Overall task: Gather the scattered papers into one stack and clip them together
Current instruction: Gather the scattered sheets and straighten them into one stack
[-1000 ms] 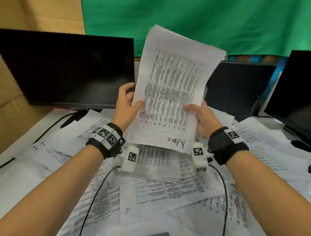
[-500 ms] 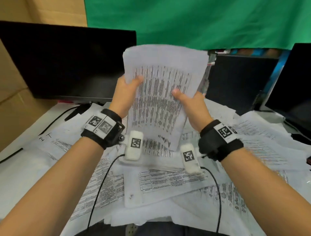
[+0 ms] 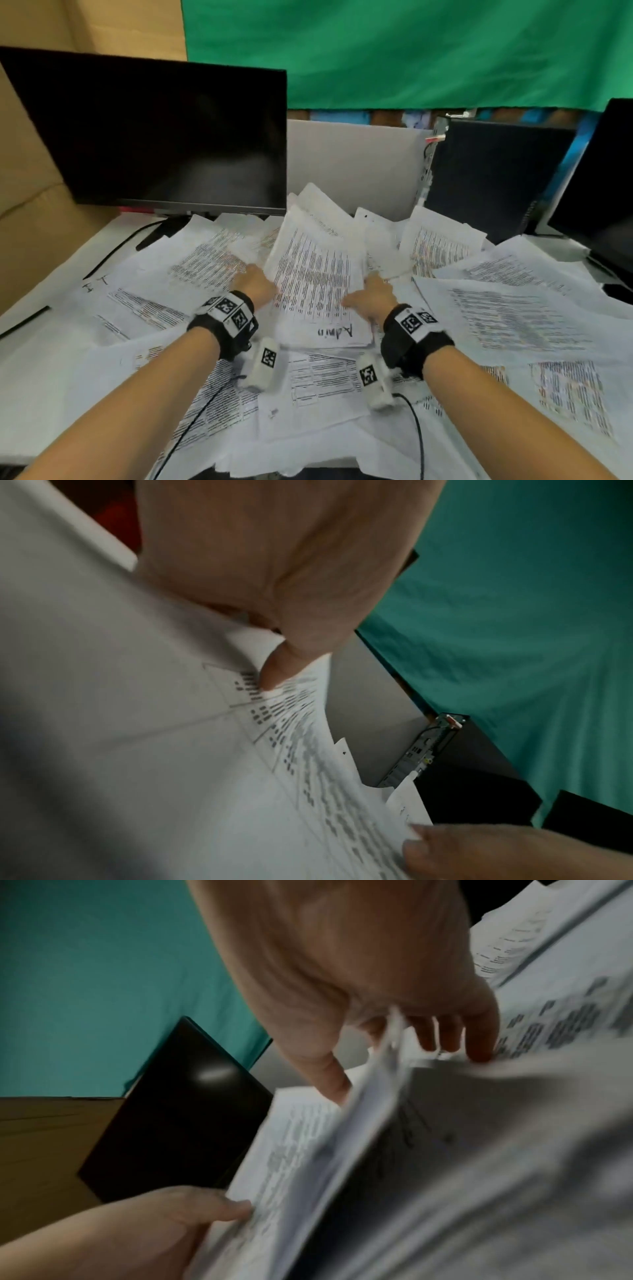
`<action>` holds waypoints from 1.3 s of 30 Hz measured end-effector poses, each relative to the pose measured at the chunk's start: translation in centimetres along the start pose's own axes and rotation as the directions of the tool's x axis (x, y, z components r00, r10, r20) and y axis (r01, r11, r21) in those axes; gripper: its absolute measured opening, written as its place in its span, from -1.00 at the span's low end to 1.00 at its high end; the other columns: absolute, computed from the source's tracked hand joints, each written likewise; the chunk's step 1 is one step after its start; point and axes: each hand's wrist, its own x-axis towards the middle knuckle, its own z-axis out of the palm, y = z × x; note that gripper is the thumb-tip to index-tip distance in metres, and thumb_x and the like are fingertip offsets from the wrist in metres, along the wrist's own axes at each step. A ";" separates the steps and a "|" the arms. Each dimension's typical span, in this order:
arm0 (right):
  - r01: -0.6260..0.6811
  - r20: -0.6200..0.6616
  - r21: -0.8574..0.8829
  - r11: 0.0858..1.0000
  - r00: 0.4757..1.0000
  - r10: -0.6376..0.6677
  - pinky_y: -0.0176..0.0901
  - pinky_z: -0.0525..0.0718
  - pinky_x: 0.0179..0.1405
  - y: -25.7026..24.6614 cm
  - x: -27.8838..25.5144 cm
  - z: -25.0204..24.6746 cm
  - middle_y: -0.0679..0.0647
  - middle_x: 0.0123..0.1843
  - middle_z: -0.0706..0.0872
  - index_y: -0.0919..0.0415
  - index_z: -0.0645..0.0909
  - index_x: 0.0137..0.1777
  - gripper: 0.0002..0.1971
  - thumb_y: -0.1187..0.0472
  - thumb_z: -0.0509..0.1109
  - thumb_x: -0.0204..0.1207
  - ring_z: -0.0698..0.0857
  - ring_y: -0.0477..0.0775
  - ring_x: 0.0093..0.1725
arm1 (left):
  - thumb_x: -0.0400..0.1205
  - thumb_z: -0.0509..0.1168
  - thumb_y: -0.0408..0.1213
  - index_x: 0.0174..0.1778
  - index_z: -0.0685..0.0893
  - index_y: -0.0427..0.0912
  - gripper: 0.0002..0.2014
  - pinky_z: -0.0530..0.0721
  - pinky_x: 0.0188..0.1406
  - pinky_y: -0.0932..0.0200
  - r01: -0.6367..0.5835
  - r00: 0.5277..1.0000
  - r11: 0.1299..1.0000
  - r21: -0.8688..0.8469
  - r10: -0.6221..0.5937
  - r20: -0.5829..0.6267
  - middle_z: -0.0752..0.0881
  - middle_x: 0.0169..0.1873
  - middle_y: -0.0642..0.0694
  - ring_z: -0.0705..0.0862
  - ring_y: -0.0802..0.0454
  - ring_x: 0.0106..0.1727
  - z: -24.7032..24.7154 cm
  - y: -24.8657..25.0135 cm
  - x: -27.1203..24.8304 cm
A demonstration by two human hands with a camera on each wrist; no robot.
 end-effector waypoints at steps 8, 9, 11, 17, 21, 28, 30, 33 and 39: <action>0.001 0.037 0.451 0.892 0.999 -0.019 0.30 0.66 0.30 1.5 1.1 0.2 0.30 0.35 0.66 0.34 0.39 0.54 -0.34 0.29 0.54 0.47 0.68 0.32 0.29 | 0.68 0.12 -0.42 0.35 0.46 -0.41 -0.67 0.71 0.02 0.00 -0.014 1.000 0.976 -0.218 0.014 -0.004 0.65 0.18 -0.35 0.68 -0.22 0.08 1.6 -0.5 0.2; 0.048 0.020 0.478 0.877 0.998 -0.066 0.29 0.67 0.28 1.2 0.5 -0.2 0.27 0.31 0.69 0.29 0.41 0.53 -0.42 0.30 0.49 0.53 0.69 0.31 0.26 | 0.68 0.11 -0.42 0.37 0.44 -0.39 -0.67 0.71 0.02 -0.02 -0.040 0.999 0.962 -0.271 0.032 -0.032 0.65 0.18 -0.30 0.67 -0.21 0.08 1.5 -0.4 0.0; 0.142 -0.007 0.526 0.839 0.987 -0.162 0.27 0.67 0.28 0.2 -1.2 -1.1 0.22 0.30 0.69 0.22 0.41 0.52 -0.49 0.31 0.42 0.60 0.70 0.26 0.25 | 0.72 0.08 -0.41 0.39 0.40 -0.34 -0.69 0.62 -0.21 0.11 -0.124 0.990 0.931 -0.343 0.094 -0.102 0.60 0.10 -0.16 0.63 -0.02 -0.09 1.1 0.2 -1.0; 0.416 -0.132 0.623 0.662 0.891 -0.435 0.15 0.72 0.25 -2.8 -5.1 -5.7 0.03 0.30 0.71 0.03 0.39 0.46 -0.55 0.26 0.40 0.62 0.75 0.06 0.23 | 0.74 0.05 -0.41 0.34 0.34 -0.22 -0.76 0.47 -0.28 0.51 -0.547 0.830 0.700 -0.459 0.380 -0.409 0.53 0.05 0.03 0.53 0.35 -0.12 -1.8 3.6 -5.0; 0.527 -0.241 0.636 0.564 0.829 -0.504 0.17 0.66 0.34 -5.3 -6.7 -8.0 0.03 0.32 0.74 0.08 0.42 0.50 -0.34 0.16 0.60 0.43 0.74 0.05 0.28 | 0.69 0.24 -0.26 0.23 0.37 -0.13 -0.75 0.63 0.03 0.24 -0.693 0.721 0.490 -0.528 0.474 -0.505 0.61 0.09 0.03 0.65 0.15 0.07 -4.6 6.3 -7.2; 0.609 -0.352 0.529 0.591 0.791 -0.500 0.21 0.66 0.34 -6.6 -8.7 -6.6 0.07 0.16 0.81 0.09 0.70 0.20 -0.74 0.10 0.50 0.53 0.77 0.05 0.20 | 0.63 0.33 -0.27 0.34 0.51 -0.18 -0.65 0.60 0.24 0.07 -0.590 0.802 0.550 -0.591 0.484 -0.350 0.66 0.17 -0.04 0.65 0.07 0.16 -3.8 8.0 -8.4; 0.664 -0.396 0.528 0.530 0.744 -0.538 0.11 0.69 0.31 -7.5 -9.4 -6.9 0.02 0.12 0.82 0.01 0.70 0.11 -0.85 0.17 0.47 0.57 0.78 0.01 0.18 | 0.63 0.31 -0.37 0.16 0.59 -0.04 -0.77 0.68 0.12 0.22 -0.666 0.739 0.431 -0.609 0.496 -0.457 0.72 0.03 0.04 0.71 0.12 0.09 -4.5 8.6 -8.8; 0.667 -0.417 0.588 0.457 0.735 -0.535 0.01 0.66 0.34 -7.6 -8.3 -7.3 0.00 0.22 0.78 0.07 0.64 0.24 -0.67 0.10 0.55 0.50 0.74 -0.02 0.26 | 0.62 0.33 -0.37 0.08 0.58 0.12 -0.74 0.65 0.22 0.24 -0.700 0.697 0.336 -0.631 0.515 -0.499 0.71 0.05 0.09 0.70 0.12 0.17 -5.9 8.2 -8.7; 0.258 0.063 0.521 0.813 0.939 -0.339 0.22 0.56 0.43 -1.5 -2.9 -2.6 0.09 0.33 0.73 0.14 0.59 0.39 -0.33 -0.01 0.68 0.29 0.67 0.16 0.37 | 0.55 0.42 -0.07 0.53 0.32 -0.21 -0.32 0.39 0.45 -0.04 -0.203 0.956 0.837 -0.508 0.282 0.084 0.48 0.44 -0.04 0.48 -0.05 0.43 -2.8 2.6 -4.7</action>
